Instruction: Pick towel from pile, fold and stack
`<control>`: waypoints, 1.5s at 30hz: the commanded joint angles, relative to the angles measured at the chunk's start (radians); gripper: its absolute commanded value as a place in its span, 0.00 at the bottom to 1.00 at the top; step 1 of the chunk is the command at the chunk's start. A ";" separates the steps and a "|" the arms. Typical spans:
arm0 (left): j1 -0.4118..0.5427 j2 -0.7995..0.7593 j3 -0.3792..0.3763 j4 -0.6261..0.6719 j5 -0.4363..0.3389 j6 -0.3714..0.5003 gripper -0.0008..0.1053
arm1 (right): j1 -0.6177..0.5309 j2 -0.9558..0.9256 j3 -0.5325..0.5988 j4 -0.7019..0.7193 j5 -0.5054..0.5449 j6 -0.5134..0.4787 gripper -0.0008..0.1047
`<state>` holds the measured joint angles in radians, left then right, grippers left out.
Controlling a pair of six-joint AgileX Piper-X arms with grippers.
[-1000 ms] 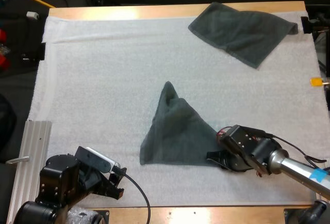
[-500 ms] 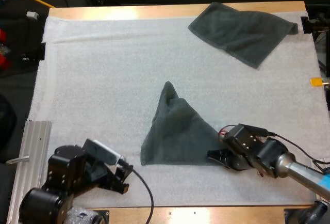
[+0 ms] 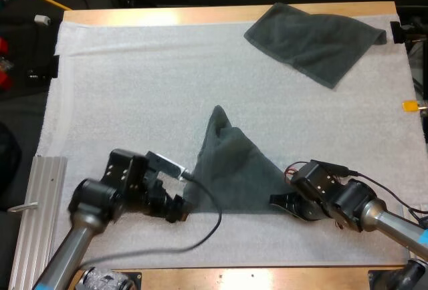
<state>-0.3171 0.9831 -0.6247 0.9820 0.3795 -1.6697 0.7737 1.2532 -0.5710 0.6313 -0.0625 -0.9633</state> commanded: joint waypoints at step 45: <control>-0.006 0.321 -0.095 0.069 0.239 0.029 0.01 | -0.001 -0.071 -0.150 0.226 0.096 -0.246 0.01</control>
<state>-0.3145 1.3142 -0.7120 1.0255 0.6197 -1.6548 0.7737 1.2006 -0.7101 0.8304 0.0131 -1.1875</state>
